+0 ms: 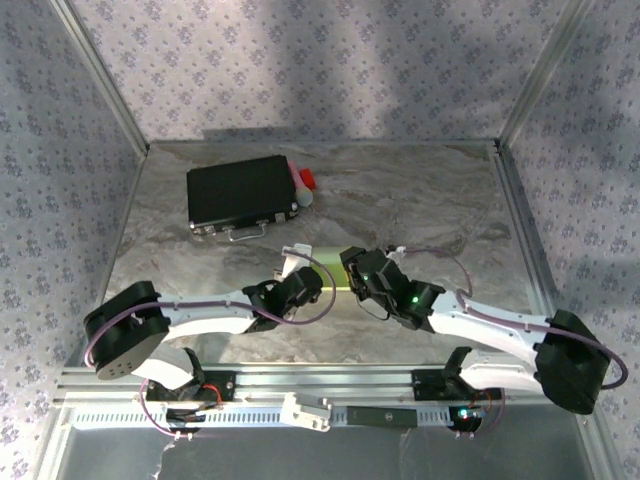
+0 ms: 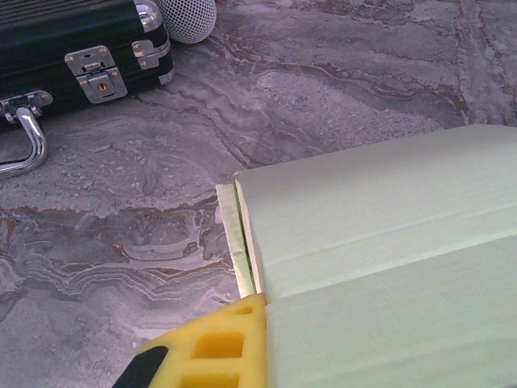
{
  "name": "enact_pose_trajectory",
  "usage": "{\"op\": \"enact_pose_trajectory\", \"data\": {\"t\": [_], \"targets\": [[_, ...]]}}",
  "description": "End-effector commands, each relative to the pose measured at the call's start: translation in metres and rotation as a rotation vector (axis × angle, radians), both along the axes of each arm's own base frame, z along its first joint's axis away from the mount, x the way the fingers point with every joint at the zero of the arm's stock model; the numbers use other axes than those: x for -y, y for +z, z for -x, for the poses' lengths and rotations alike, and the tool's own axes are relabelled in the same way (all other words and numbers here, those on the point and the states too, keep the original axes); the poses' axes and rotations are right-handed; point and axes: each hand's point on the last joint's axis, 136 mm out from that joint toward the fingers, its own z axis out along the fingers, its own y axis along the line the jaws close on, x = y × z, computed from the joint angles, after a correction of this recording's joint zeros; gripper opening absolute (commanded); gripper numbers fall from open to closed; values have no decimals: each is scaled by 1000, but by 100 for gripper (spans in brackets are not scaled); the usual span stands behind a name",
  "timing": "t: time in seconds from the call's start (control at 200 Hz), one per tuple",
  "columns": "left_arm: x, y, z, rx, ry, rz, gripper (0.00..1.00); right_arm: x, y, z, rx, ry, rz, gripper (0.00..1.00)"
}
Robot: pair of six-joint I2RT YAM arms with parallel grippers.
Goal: Fold the paper box
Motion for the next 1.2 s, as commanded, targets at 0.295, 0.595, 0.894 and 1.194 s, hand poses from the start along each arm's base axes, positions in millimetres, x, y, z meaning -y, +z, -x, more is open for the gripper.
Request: {"op": "enact_pose_trajectory", "data": {"t": [0.295, 0.595, 0.894, 1.194], "targets": [[7, 19, 9, 3, -5, 13, 36, -1, -12, 2, -53, 6, -21, 0], [10, 39, 39, -120, -66, 68, 56, 11, -26, 7, -82, 20, 32, 0], [-9, 63, 71, -194, -76, 126, 55, 22, -42, 14, -117, 22, 68, 0], [-12, 86, 74, -228, -93, 221, 53, 33, -68, 26, -171, 33, 125, 0]]}}
